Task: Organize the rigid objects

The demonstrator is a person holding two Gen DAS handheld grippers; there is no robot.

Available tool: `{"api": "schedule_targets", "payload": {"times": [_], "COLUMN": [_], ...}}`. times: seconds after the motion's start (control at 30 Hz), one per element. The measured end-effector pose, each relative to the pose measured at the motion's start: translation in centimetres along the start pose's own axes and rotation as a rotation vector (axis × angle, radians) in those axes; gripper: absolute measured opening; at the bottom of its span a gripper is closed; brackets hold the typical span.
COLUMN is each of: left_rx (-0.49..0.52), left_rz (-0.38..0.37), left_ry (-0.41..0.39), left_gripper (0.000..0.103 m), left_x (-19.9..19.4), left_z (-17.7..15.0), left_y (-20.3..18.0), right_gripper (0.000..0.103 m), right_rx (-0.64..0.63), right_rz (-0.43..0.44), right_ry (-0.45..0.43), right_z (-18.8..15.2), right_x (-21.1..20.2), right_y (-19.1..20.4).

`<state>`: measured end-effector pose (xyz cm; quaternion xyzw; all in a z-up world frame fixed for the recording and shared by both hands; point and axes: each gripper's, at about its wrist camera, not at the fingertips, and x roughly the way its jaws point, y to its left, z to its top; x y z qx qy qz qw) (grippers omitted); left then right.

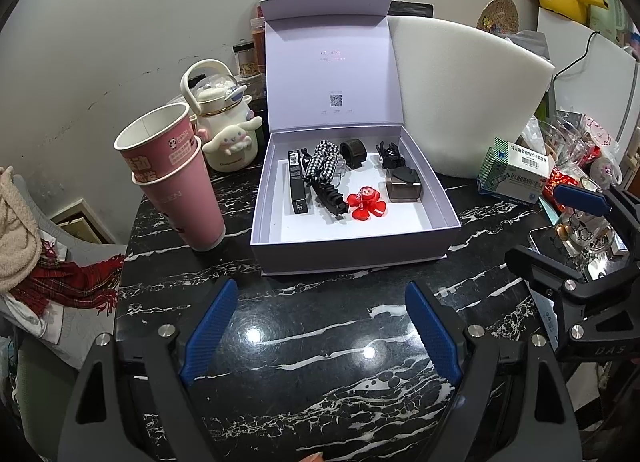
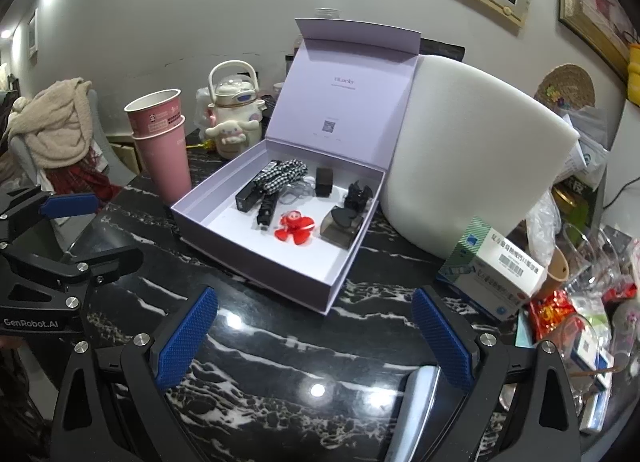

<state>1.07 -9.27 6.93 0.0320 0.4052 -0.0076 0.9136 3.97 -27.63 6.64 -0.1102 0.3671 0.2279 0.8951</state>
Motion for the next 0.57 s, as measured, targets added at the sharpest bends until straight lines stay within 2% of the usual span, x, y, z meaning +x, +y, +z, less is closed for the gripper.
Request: {"api": "schedule_targets", "payload": {"times": [0.57], "left_rx": [-0.014], "left_rz": [-0.021], "left_ry": [0.020], "left_gripper": [0.086], "left_x": [1.1], "left_z": [-0.3], "left_y": [0.0], "right_gripper": [0.099], "right_rx": [0.014], "right_rz": [0.003], "right_ry": [0.036], "right_z": [-0.2], "right_x": [1.3], "right_y": [-0.6]}}
